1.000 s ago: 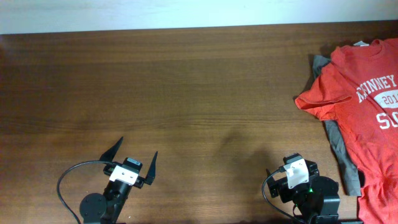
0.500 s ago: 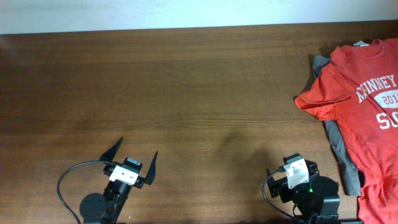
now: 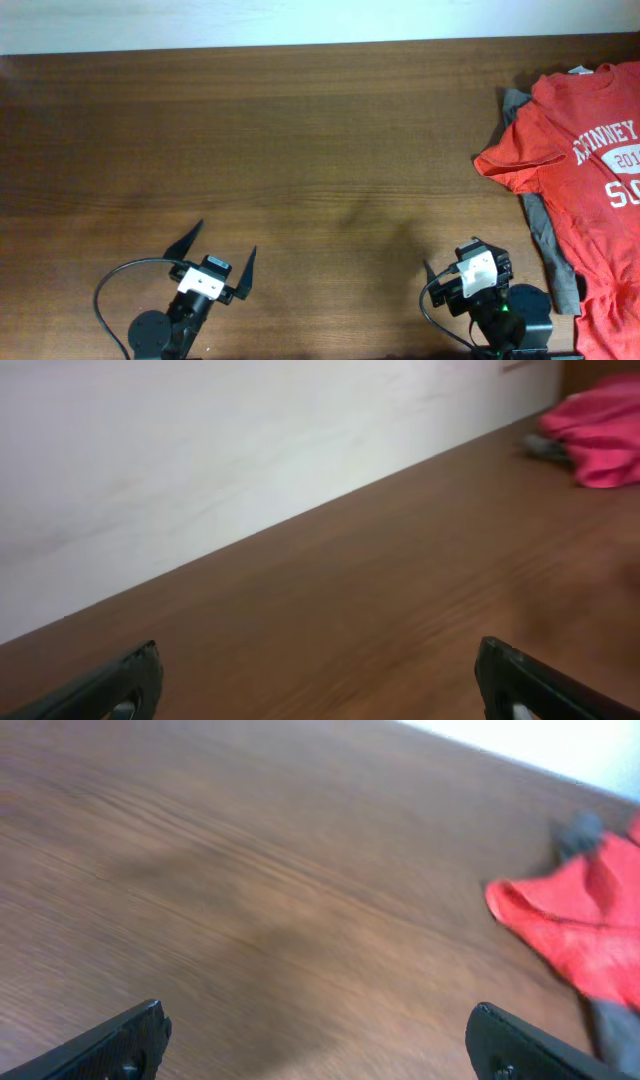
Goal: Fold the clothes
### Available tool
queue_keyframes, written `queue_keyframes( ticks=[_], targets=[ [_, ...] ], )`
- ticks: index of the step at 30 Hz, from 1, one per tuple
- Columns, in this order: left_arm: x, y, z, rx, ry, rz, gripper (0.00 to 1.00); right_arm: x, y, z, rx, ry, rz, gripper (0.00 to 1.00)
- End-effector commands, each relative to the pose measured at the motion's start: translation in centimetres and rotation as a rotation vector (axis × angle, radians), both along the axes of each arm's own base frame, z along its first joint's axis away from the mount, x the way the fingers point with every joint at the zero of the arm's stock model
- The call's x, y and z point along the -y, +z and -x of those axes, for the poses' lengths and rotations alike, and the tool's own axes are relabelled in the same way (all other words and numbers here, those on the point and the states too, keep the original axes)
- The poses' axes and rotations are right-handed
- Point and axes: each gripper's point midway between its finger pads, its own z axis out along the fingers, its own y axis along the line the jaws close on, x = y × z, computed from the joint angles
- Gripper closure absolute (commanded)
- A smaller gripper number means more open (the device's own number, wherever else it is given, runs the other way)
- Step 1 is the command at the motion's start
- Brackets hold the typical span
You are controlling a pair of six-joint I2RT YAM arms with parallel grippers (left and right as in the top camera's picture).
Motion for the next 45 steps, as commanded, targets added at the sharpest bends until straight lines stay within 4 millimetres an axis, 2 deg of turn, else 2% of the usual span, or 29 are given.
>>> queue_keyframes(
  ticks=[1, 4, 7, 10, 14, 17, 20, 23, 27, 28, 31, 32, 35, 39, 42, 45],
  targets=[
    [2.6, -0.1, 1.5, 0.010, -0.173, -0.003, 0.01, -4.3, 2.2, 1.0, 0.079, 0.252, -0.107, 0.01],
    [3.4, -0.1, 2.1, 0.006, -0.233, 0.000, 0.01, -7.3, 3.9, 2.8, 0.125, 0.458, -0.183, 0.01],
    [3.5, -0.2, 2.1, -0.007, -0.234, 0.017, 0.01, -8.5, 5.1, 3.8, 0.145, 0.545, -0.239, 0.01],
    [3.4, 1.2, 2.2, 0.026, -0.233, 0.024, 0.01, -8.5, 7.3, 3.2, 0.161, 0.506, -0.360, 0.01],
    [2.7, 6.4, 2.6, 0.087, -0.176, 0.051, 0.01, -8.4, 11.6, 3.2, 0.240, 0.492, -0.463, 0.01],
    [1.1, 8.7, 1.9, 0.002, -0.065, 0.097, 0.01, -7.9, 13.3, 3.0, 0.251, 0.450, -0.457, 0.01],
    [0.7, 10.1, 1.1, -0.107, -0.034, 0.101, 0.01, -7.0, 14.8, 2.0, 0.225, 0.367, -0.456, 0.01],
    [0.7, 11.8, -0.6, -0.217, -0.030, 0.106, 0.01, -5.6, 15.5, 0.3, 0.143, 0.235, -0.456, 0.01],
    [0.6, 13.7, -3.5, -0.375, -0.022, 0.111, 0.01, -3.6, 15.4, -2.3, -0.077, 0.047, -0.437, 0.01],
    [0.7, 14.3, -4.1, -0.400, -0.025, 0.113, 0.01, -3.5, 15.4, -2.6, -0.157, 0.028, -0.438, 0.01],
    [1.0, 17.9, -6.3, -0.454, -0.048, 0.121, 0.01, -4.7, 15.0, -3.0, -0.454, 0.035, -0.481, 0.01],
    [1.0, 18.6, -6.8, -0.460, -0.047, 0.121, 0.01, -4.8, 14.8, -3.4, -0.502, 0.024, -0.484, 0.01],
    [1.4, 20.5, -7.6, -0.466, -0.070, 0.147, 0.01, -5.0, 12.5, -4.1, -0.692, -0.007, -0.496, 0.01],
    [2.0, 21.0, -7.7, -0.470, -0.112, 0.156, 0.00, -4.6, 11.0, -7.2, -0.802, -0.075, -0.507, 0.01],
    [1.7, 20.8, -7.7, -0.476, -0.090, 0.152, 0.01, -1.5, 10.5, -10.3, -0.829, -0.290, -0.463, 0.01],
    [1.6, 20.4, -7.5, -0.497, -0.080, 0.151, 0.01, 4.6, 10.7, -14.0, -0.816, -0.624, -0.413, 0.01]
  ],
)
